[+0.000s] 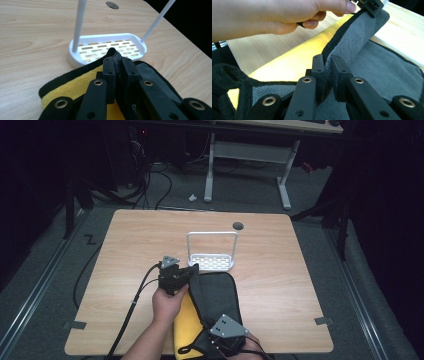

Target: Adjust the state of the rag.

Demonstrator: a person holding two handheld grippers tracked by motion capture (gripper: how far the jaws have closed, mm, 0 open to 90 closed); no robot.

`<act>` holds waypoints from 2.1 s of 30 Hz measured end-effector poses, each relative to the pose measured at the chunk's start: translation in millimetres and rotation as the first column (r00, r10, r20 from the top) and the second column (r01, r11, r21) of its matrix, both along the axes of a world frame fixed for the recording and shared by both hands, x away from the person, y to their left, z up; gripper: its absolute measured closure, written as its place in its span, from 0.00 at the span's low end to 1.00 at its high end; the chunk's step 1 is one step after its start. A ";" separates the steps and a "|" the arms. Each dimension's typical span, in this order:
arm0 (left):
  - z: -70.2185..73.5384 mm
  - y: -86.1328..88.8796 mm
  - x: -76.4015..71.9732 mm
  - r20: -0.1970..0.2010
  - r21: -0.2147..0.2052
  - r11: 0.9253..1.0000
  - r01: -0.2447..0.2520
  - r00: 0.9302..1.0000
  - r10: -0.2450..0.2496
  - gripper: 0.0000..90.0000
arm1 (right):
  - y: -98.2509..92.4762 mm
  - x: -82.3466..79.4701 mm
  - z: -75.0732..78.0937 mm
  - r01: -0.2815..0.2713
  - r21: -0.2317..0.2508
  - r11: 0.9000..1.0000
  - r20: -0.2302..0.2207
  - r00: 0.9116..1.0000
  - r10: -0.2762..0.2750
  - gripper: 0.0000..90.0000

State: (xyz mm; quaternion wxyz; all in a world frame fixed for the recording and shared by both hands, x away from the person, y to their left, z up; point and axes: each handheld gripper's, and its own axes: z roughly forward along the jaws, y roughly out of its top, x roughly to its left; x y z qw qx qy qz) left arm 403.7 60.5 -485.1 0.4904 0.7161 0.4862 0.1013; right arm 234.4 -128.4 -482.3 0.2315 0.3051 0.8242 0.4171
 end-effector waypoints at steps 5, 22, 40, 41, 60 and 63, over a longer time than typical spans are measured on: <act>0.3 -14.2 1.1 -0.001 0.013 1.000 0.018 1.000 -0.018 0.91 | -13.7 -3.4 -1.4 0.015 -0.014 1.000 -0.004 1.000 -0.015 0.91; -4.5 -68.6 5.2 -0.027 0.062 0.996 0.071 0.997 -0.069 0.91 | -56.9 -8.3 -13.5 0.104 -0.013 0.994 -0.055 0.993 -0.105 0.91; -6.3 -55.2 -5.9 -0.012 0.009 0.995 0.101 0.995 -0.101 0.61 | -90.3 0.7 -17.4 0.273 0.016 0.962 -0.056 0.961 -0.271 0.72; -7.0 -50.4 -8.2 -0.007 0.017 0.995 0.101 0.995 -0.101 0.62 | -90.0 1.4 -18.0 0.268 0.015 0.963 -0.057 0.962 -0.267 0.72; -36.8 22.2 -70.9 -0.024 0.156 0.975 0.160 0.987 -0.158 0.50 | -88.2 12.5 -32.0 0.271 -0.024 0.962 -0.076 0.959 -0.272 0.72; -39.1 23.0 -82.1 -0.009 0.155 0.970 0.185 0.982 -0.186 0.50 | -88.1 16.7 -32.8 0.270 -0.048 0.962 -0.062 0.960 -0.273 0.75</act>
